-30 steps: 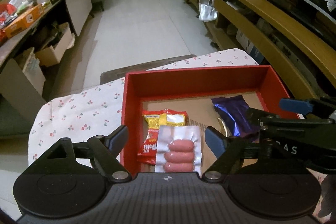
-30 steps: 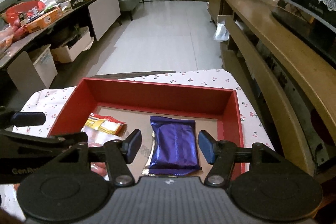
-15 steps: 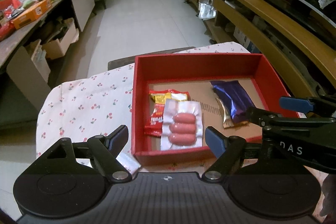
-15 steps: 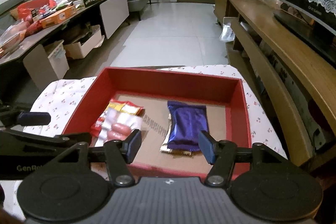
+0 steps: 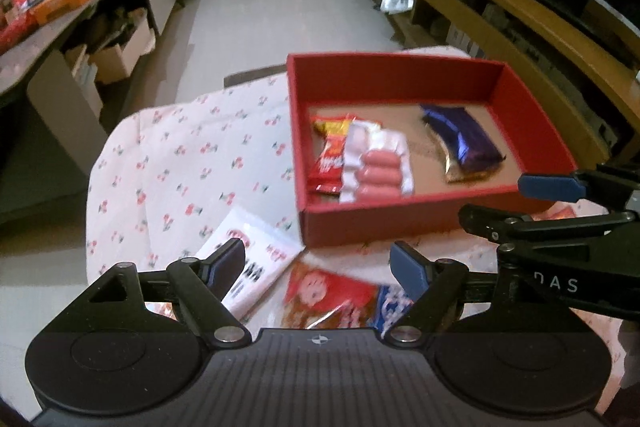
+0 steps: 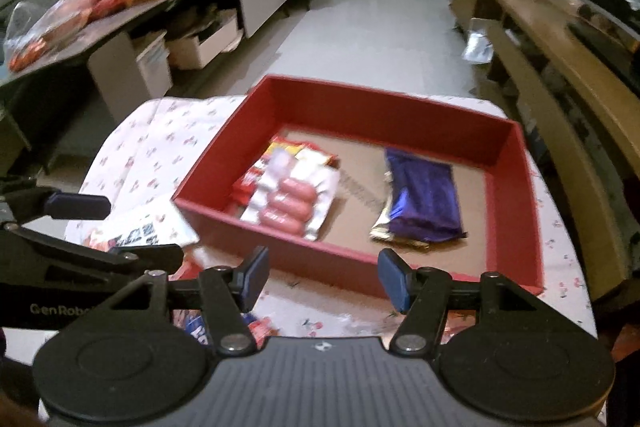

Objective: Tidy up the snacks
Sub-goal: 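Move left tool to white spicy-strip bag while right tool approaches bread bag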

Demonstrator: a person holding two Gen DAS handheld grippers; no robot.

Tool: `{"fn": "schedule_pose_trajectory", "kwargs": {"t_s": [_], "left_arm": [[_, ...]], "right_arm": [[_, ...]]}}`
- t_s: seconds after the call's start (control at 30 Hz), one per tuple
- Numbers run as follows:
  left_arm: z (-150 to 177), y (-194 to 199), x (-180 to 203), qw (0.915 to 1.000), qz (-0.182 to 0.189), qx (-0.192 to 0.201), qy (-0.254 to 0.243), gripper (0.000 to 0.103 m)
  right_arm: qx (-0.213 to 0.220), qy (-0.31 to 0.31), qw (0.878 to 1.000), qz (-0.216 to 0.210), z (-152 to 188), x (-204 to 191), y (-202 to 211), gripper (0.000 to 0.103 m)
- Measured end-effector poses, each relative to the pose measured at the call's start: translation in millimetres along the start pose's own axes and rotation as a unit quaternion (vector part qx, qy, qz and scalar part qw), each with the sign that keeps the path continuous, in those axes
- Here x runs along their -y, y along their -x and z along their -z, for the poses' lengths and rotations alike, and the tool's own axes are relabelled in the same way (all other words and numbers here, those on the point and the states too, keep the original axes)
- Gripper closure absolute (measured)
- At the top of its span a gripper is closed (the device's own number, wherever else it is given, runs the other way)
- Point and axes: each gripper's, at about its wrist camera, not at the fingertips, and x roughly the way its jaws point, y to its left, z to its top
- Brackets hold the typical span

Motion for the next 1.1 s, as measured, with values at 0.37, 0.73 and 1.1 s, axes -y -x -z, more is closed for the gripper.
{"fn": "schedule_pose_trajectory", "kwargs": {"t_s": [0.37, 0.73, 1.1], "left_arm": [[9, -16, -31, 0.999, 0.011, -0.036, 0.024, 0.018], [10, -39, -58, 0.9958, 0.027, -0.086, -0.017, 0.017], [5, -50, -74, 0.9921, 0.062, -0.103, -0.037, 0.016]], "right_arm": [[-0.028, 0.001, 0.999, -0.022, 5, -1, -10, 0.025], [-0.049, 0.127, 0.985, -0.104, 10, -47, -23, 0.021], [-0.106, 0.217, 0.957, -0.161, 12, -83, -74, 0.017]]}}
